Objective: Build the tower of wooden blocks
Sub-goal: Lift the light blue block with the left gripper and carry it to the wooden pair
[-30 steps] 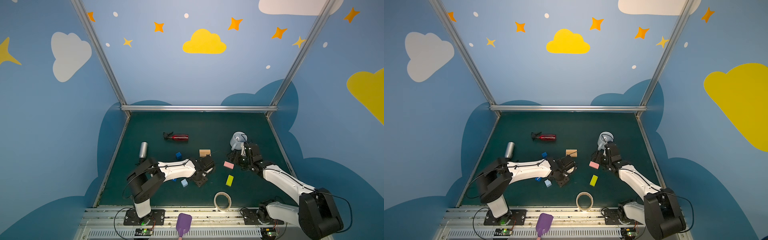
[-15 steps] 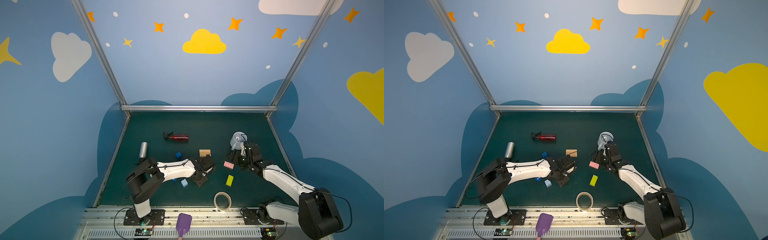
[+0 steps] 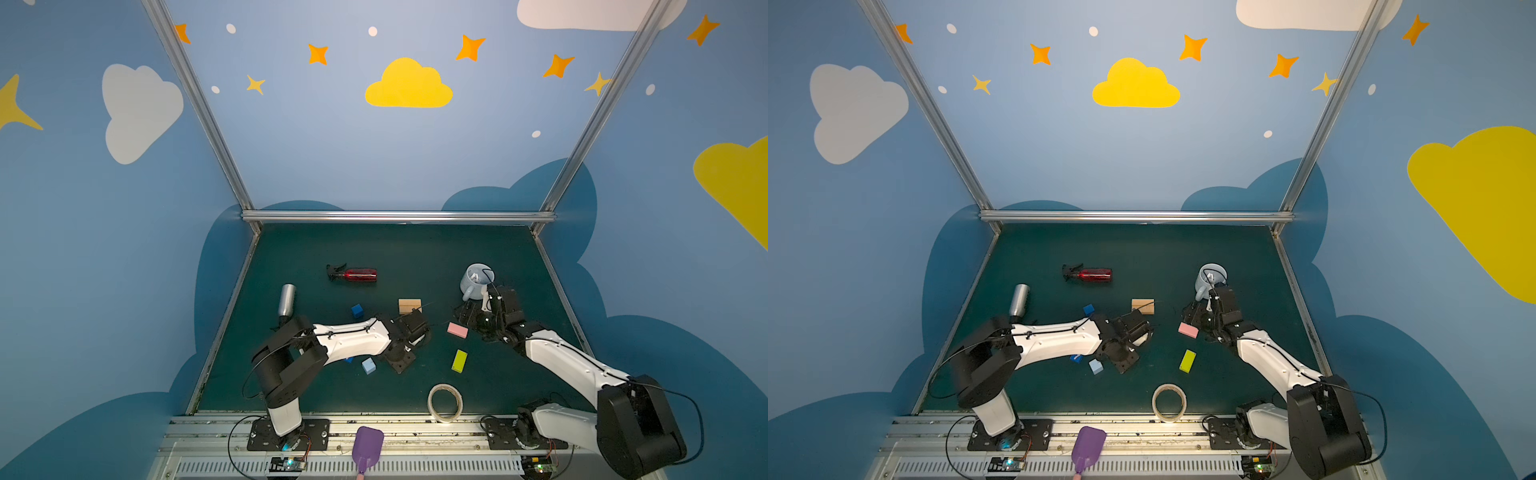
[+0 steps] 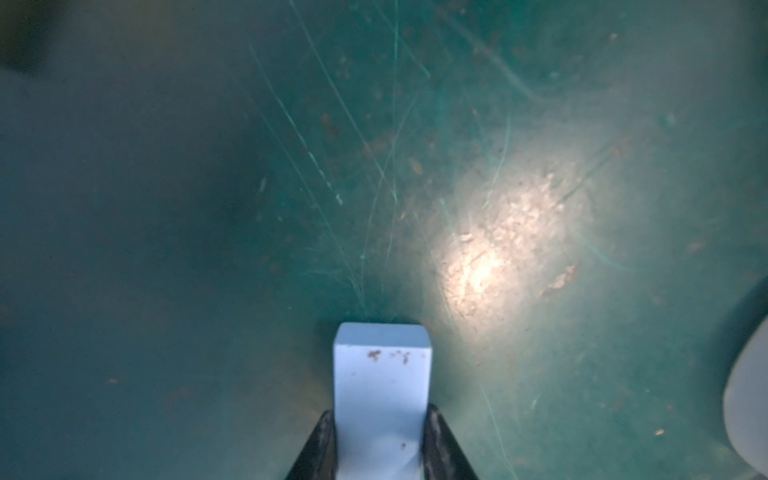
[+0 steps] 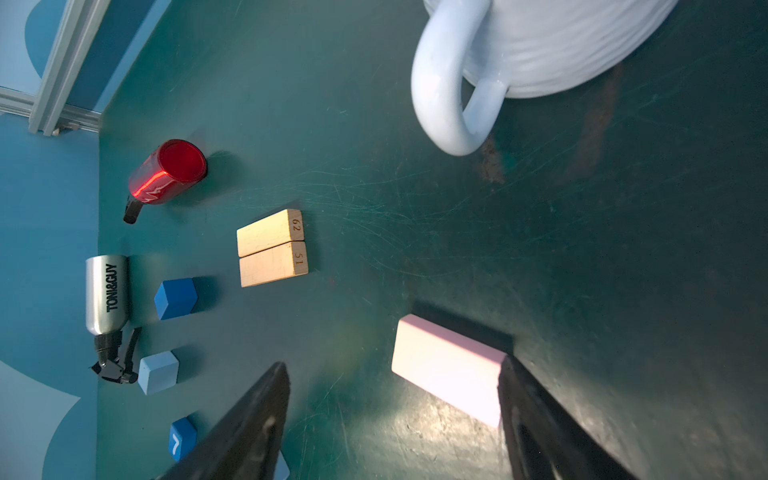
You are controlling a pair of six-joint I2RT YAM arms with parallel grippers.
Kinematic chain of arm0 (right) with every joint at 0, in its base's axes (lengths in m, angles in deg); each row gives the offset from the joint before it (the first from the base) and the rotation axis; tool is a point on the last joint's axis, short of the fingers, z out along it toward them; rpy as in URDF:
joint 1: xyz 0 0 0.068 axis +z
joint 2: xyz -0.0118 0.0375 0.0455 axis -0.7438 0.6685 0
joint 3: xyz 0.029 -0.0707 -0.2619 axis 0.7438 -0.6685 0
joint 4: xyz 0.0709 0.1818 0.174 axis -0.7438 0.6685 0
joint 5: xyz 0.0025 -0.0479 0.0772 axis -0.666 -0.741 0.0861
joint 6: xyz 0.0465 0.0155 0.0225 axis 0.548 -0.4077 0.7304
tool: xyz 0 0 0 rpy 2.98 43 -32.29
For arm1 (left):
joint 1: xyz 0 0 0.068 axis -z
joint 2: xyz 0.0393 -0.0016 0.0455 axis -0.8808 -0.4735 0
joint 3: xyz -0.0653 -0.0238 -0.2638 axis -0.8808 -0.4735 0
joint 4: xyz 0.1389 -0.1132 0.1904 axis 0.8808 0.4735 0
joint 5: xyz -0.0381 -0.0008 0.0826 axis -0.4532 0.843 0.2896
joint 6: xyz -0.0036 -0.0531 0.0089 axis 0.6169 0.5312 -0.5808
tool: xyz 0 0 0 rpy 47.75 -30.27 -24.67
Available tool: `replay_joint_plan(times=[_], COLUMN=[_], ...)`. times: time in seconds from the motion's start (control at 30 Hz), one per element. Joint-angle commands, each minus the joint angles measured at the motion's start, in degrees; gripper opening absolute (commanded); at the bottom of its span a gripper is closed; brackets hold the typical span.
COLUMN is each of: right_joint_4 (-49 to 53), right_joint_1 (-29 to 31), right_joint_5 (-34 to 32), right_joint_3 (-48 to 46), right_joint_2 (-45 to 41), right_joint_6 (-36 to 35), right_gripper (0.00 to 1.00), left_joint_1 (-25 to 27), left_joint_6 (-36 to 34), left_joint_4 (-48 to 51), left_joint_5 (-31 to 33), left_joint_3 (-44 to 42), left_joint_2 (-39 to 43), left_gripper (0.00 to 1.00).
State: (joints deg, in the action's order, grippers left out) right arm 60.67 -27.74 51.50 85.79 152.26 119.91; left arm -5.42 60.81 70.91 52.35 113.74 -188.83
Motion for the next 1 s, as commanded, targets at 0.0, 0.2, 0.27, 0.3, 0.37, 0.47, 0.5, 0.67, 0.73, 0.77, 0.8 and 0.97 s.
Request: replay_joint_plan(times=[0.0, 0.2, 0.27, 0.3, 0.37, 0.47, 0.5, 0.67, 0.73, 0.77, 0.8, 0.97], right_joint_4=[-0.4, -0.23, -0.03, 0.05, 0.3, 0.95, 0.95, 1.37, 1.64, 1.78, 2.0, 2.42], right_joint_1=[-0.28, -0.28, -0.28, -0.28, -0.28, -0.28, -0.28, -0.36, -0.36, -0.41, -0.53, -1.22], right_joint_5=[0.23, 0.32, 0.26, 0.15, 0.14, -0.17, -0.21, -0.11, -0.1, -0.15, -0.32, -0.49], right_joint_3=[-0.59, -0.54, -0.54, -0.55, -0.45, -0.19, -0.08, 0.32, 0.35, 0.42, 0.42, 0.67], right_joint_2=[0.33, 0.12, -0.14, -0.3, -0.54, -0.9, -0.94, -0.76, -0.84, -0.96, -0.95, -1.03], right_joint_6=[0.71, 0.66, 0.57, 0.47, 0.44, 0.1, 0.12, -0.15, -0.39, -0.52, -0.61, -1.01], right_gripper=[0.77, 0.77, 0.77, 0.77, 0.77, 0.78, 0.77, 0.77, 0.77, 0.78, 0.77, 0.77], left_joint_1=[-0.5, -1.46, -1.95, -2.24, -2.64, -4.02, -4.76, -10.83, -12.63, -13.31, -13.79, -15.43], left_joint_6=[2.31, 7.99, 9.9, 10.82, 12.52, 15.85, 16.79, 21.17, 22.13, 22.53, 22.91, 24.99], left_joint_4=[0.43, 2.07, 3.93, 5.23, 7.96, 13.92, 15.58, 18.76, 19.83, 20.52, 21.06, 22.62], left_joint_5=[1.17, 4.03, 5.15, 5.83, 7.29, 10.68, 11.32, 6.49, 5.42, 5.31, 5.08, 2.87], left_joint_3=[0.84, 3.68, 5.68, 6.93, 9.6, 15.97, 18.01, 27.33, 30.75, 32.55, 34.15, 41.47], left_joint_2=[0.7, 1.55, 1.99, 2.12, 2.05, 0.74, 0.12, -4.94, -7.44, -8.74, -10.09, -16.58], left_gripper=[0.28, 0.17, 0.16, 0.16, 0.16, 0.15, 0.15, 0.06, 0.06, 0.06, 0.06, 0.05])
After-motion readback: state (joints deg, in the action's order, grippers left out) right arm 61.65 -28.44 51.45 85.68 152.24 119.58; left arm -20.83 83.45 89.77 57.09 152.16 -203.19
